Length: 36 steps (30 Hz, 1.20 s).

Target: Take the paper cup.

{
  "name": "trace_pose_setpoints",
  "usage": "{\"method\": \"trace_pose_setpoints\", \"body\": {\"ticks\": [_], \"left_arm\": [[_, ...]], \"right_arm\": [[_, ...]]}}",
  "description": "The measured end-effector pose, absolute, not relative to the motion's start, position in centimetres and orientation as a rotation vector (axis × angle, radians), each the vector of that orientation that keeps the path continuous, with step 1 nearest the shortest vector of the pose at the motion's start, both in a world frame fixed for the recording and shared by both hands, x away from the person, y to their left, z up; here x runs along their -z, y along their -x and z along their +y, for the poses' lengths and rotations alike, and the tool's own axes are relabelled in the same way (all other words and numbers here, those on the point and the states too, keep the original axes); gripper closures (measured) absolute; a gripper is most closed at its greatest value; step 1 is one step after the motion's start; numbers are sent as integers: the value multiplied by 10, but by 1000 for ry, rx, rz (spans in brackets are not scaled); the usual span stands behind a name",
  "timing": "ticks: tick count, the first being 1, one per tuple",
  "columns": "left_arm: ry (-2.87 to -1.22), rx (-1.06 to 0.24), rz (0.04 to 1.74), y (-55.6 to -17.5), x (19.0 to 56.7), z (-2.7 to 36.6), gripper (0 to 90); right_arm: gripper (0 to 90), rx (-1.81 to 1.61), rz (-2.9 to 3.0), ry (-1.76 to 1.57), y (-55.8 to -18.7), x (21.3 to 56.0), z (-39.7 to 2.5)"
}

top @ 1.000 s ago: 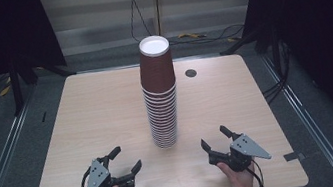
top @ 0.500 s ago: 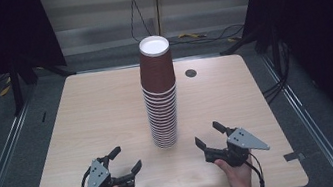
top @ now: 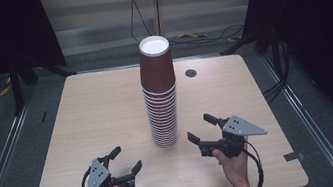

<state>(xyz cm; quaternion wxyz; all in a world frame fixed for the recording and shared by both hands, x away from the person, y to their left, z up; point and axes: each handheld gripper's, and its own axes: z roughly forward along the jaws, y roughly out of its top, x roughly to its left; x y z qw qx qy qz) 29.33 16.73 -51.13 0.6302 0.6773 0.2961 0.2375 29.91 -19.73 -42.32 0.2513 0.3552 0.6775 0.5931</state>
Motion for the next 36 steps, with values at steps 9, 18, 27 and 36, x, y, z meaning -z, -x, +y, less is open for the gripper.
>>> {"method": "trace_pose_setpoints", "body": {"ticks": [9, 18, 27, 36], "left_arm": [[-1549, -543, 677, -293, 511, 167, 156], [-1552, -556, 672, -293, 511, 168, 156], [-1550, -546, 671, -293, 511, 167, 156], [-1554, -548, 664, -293, 511, 168, 156]], "right_arm": [[170, -1618, 1900, -883, -308, 399, -187], [192, -1677, 1938, -841, -318, 370, -185], [205, -1699, 1966, -787, -328, 343, -191], [216, -1683, 1977, -739, -339, 313, -186]]}}
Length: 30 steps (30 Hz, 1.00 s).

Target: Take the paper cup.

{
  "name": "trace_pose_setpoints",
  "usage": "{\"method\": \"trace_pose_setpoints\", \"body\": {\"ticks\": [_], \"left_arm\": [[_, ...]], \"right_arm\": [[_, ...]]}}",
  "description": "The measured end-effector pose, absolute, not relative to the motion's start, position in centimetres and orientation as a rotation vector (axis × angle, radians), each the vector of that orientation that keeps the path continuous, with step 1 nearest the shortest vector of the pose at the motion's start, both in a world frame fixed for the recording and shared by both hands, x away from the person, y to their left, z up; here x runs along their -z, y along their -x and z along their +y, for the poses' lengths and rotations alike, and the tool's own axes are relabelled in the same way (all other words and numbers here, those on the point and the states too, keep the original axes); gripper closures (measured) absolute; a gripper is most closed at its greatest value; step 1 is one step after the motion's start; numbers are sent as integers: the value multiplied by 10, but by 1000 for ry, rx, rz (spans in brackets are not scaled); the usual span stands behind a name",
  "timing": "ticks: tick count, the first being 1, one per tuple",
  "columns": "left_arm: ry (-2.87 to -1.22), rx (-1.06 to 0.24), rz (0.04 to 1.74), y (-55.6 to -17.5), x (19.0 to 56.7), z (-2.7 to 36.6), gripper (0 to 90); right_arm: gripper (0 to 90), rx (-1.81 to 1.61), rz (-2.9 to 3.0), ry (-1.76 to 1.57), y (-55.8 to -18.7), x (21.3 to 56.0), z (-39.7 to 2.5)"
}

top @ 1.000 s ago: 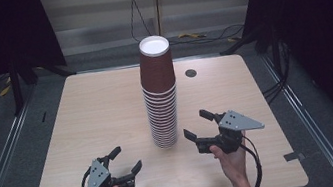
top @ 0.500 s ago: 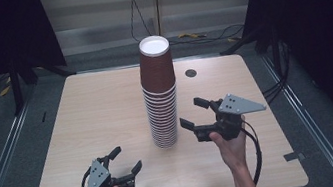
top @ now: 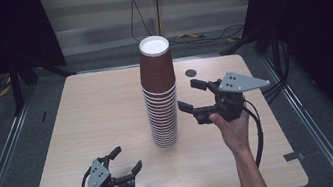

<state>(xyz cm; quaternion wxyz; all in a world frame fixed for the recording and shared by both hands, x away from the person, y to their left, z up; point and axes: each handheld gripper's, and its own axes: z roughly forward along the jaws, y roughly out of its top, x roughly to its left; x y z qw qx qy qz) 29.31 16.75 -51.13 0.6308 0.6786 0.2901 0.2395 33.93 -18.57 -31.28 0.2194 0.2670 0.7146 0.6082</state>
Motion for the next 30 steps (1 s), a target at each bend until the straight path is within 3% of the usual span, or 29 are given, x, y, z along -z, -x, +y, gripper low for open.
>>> {"method": "trace_pose_setpoints", "body": {"ticks": [30], "left_arm": [[-1554, -547, 662, -293, 511, 168, 156]], "right_arm": [[137, -1623, 2090, -675, -378, 247, -156]]}}
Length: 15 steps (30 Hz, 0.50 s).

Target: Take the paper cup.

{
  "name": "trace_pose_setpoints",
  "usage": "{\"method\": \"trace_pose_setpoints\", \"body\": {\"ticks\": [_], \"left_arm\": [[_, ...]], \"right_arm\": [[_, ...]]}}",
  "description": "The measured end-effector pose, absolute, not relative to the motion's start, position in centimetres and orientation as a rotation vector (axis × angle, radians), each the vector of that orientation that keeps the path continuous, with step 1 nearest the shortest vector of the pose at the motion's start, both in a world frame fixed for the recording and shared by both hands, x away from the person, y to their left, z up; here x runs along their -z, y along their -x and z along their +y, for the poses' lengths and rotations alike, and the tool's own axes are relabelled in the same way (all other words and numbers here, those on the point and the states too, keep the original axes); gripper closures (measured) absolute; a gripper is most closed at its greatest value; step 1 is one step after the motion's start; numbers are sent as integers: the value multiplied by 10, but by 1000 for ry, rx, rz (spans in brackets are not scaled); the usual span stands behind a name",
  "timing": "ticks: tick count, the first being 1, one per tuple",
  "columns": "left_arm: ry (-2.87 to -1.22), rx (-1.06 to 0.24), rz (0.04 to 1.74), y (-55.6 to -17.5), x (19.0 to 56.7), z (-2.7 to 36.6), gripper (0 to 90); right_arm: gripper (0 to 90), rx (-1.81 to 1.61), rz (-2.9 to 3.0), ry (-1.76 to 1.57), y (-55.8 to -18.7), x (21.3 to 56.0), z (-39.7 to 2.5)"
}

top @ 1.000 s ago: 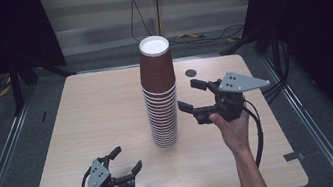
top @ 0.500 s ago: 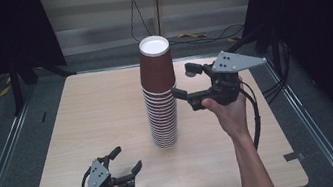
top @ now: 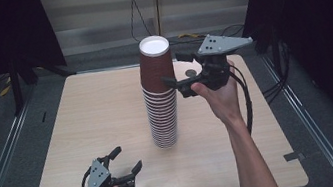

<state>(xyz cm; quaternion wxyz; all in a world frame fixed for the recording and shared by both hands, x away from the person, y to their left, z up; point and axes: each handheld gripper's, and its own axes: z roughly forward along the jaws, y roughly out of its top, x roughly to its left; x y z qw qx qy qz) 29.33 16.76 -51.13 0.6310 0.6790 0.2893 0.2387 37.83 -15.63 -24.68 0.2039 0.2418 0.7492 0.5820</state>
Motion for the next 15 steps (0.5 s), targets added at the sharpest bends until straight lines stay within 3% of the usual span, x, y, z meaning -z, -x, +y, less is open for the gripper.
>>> {"method": "trace_pose_setpoints", "body": {"ticks": [15], "left_arm": [[-1559, -553, 666, -293, 511, 167, 156]], "right_arm": [[132, -1613, 2131, -680, -398, 231, -142]]}}
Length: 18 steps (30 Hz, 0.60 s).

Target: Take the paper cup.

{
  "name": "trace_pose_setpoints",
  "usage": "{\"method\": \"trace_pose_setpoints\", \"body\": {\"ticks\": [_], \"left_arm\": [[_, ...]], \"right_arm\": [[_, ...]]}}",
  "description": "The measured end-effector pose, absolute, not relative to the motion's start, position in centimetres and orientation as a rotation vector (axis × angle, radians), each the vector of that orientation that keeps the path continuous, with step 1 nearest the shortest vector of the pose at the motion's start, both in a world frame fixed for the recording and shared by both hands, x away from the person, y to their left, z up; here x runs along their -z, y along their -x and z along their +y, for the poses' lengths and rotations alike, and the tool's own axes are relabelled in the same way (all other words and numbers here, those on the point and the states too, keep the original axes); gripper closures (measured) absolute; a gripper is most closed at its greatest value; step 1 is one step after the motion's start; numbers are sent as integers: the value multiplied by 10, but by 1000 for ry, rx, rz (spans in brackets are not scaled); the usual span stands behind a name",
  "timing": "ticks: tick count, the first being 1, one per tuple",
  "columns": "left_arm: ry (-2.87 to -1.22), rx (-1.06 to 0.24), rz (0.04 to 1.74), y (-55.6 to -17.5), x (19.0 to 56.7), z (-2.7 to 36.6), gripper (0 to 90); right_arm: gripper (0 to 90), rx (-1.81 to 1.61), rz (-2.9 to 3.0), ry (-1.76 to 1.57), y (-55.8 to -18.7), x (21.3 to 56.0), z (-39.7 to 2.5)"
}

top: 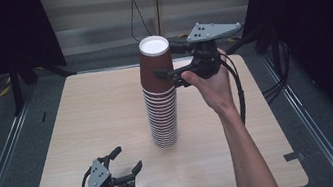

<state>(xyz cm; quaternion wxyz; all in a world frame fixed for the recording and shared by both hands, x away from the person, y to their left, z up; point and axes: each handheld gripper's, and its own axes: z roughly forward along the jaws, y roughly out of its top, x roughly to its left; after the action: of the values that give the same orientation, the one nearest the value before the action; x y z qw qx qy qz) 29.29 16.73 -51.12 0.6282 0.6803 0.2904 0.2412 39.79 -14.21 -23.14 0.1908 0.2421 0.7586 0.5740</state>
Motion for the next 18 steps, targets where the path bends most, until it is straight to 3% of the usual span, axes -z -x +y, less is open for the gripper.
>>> {"method": "trace_pose_setpoints", "body": {"ticks": [18], "left_arm": [[-1556, -546, 659, -293, 511, 168, 156]], "right_arm": [[153, -1571, 2239, -677, -415, 223, -124]]}}
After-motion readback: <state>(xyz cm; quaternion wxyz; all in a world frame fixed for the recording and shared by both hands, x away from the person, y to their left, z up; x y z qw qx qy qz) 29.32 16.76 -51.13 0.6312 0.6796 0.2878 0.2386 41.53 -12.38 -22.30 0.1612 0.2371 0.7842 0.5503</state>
